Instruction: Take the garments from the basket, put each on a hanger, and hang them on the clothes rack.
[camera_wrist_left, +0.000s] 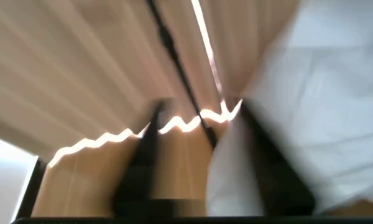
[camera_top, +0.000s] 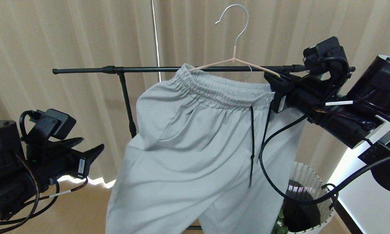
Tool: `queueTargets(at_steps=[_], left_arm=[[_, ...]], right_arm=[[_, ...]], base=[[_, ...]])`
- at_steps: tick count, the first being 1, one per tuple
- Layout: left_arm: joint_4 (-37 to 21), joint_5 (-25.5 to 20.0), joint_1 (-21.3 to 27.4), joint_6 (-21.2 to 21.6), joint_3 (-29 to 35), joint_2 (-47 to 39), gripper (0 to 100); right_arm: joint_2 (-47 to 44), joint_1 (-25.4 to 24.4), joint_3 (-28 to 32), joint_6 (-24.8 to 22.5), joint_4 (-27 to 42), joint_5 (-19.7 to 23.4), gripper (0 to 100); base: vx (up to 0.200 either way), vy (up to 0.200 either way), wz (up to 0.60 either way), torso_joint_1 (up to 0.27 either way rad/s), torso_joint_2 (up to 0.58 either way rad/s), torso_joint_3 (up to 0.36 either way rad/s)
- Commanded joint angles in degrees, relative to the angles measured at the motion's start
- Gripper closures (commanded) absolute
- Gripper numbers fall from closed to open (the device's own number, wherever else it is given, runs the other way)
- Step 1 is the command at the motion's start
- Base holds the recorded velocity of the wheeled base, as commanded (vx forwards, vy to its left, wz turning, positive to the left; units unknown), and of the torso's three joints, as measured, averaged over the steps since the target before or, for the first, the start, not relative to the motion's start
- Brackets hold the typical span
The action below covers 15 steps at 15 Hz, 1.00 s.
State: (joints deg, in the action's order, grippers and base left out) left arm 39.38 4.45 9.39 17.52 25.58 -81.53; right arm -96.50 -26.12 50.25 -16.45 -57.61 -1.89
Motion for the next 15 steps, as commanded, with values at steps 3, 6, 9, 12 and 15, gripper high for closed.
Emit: queueTargets(at_steps=[3,6,9,12,15], left_arm=[[0.09,-0.14,5.55,-3.02,-2.46,6.74,0],[0.0,-0.23,7.49,-7.23,-5.36,14.21,0],[0.0,-1.81,9.25,-11.45,-6.33,16.58,0],[0.26,-2.25,9.69,-11.1,-6.33,16.76,0],[4.66,-2.25,9.69,-11.19,-7.38,16.32,0]], right_arm=[[0.08,0.9,-3.93,-0.08,0.04,-0.31,100],[1.4,3.8,-7.45,-0.08,1.63,-2.24,100],[2.55,6.61,-11.93,-0.08,5.14,-3.65,100],[2.11,8.9,-14.04,0.1,4.97,-4.17,100],[4.3,10.22,-16.06,0.19,4.79,-4.44,100]], base=[[0.0,0.0,0.0,0.0,0.0,0.0],[0.0,0.0,0.0,0.0,0.0,0.0],[0.0,0.0,0.0,0.0,0.0,0.0],[0.0,0.0,0.0,0.0,0.0,0.0],[0.0,0.0,0.0,0.0,0.0,0.0]])
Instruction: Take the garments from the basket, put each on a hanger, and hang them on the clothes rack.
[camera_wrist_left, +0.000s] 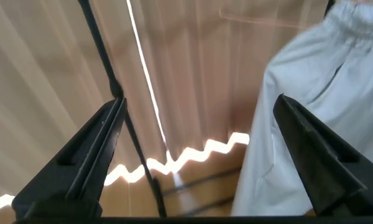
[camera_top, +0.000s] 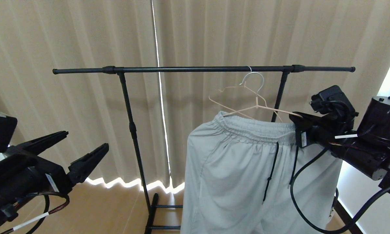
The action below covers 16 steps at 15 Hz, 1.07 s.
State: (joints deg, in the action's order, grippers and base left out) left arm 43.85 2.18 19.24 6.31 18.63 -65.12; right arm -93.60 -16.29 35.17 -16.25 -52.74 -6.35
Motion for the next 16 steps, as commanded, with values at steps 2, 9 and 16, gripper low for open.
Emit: queueTargets(at_steps=[2,9,16], left_arm=[[2.03,-0.07,-0.34,0.01,-0.79,0.08,0],[2.12,-1.57,-0.25,4.94,-3.86,-0.27,0],[2.12,-1.39,-0.52,5.2,-3.95,0.87,0]], right_arm=[[2.37,0.82,-0.98,-0.01,-0.09,-1.73,100],[6.06,3.63,-6.52,2.36,-0.35,-3.05,100],[10.02,6.35,-11.0,5.79,-0.35,-3.14,100]], base=[[0.0,0.0,0.0,0.0,0.0,0.0],[0.0,0.0,0.0,0.0,0.0,0.0],[0.0,0.0,0.0,0.0,0.0,0.0]])
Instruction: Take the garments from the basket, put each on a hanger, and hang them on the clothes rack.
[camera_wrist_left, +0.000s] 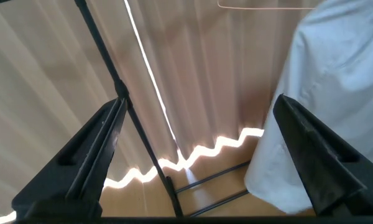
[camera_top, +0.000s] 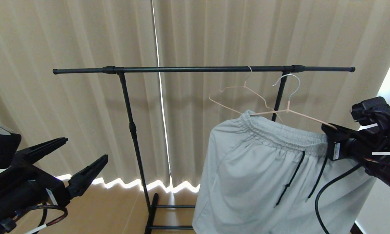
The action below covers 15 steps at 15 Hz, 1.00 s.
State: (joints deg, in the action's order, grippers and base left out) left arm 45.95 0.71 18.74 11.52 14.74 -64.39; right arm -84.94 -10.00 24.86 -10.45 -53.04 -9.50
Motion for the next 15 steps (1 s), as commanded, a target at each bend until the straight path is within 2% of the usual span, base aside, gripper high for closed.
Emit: queueTargets(at_steps=[1,3,12,15], left_arm=[[0.02,0.08,-0.02,-0.01,-0.06,0.32,0],[0.02,0.08,-0.02,-0.09,-0.06,1.11,0],[0.02,0.0,0.07,-0.09,-0.59,2.34,0],[0.02,0.0,0.25,-0.18,-0.94,3.04,0]], right_arm=[[2.41,0.06,-0.6,-0.19,0.04,-0.08,100],[3.03,0.06,-0.69,-0.28,0.04,-0.17,100],[3.38,1.3,-0.34,-0.36,0.13,-0.08,100],[3.29,1.3,-0.42,-0.36,0.13,-0.08,100]], base=[[0.0,0.0,0.0,0.0,0.0,0.0],[0.0,0.0,0.0,0.0,0.0,0.0],[0.0,0.2,0.0,0.004,0.0,0.001],[0.0,0.0,0.0,0.0,0.0,0.0]])
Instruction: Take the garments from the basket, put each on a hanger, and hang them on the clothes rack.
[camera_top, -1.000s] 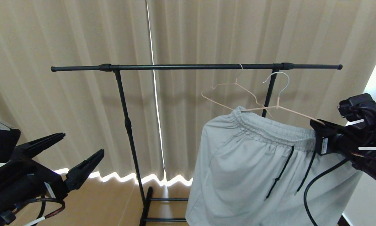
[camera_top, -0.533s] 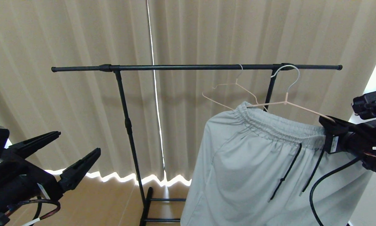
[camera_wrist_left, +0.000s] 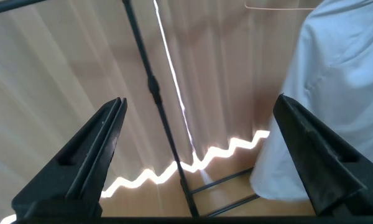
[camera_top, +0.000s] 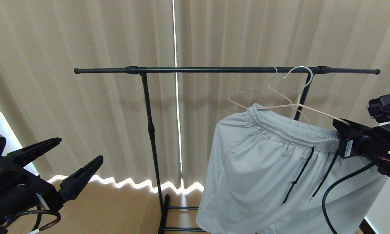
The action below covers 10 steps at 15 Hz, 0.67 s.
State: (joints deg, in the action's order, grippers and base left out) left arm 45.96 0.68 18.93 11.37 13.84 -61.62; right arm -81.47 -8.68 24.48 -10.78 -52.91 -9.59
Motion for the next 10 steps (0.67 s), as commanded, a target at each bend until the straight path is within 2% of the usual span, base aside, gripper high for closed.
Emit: queueTargets(at_steps=[1,10], left_arm=[[0.01,0.02,0.05,-0.04,-0.04,0.36,0],[-0.17,0.02,-0.21,-0.65,0.4,-0.16,0]], right_arm=[[-0.18,-0.02,-0.05,-0.03,0.0,0.01,100],[0.08,-0.02,-0.31,-0.03,0.0,0.01,100]], base=[[0.0,0.0,0.0,0.0,0.0,0.0],[0.0,0.0,0.0,0.0,0.0,0.0]])
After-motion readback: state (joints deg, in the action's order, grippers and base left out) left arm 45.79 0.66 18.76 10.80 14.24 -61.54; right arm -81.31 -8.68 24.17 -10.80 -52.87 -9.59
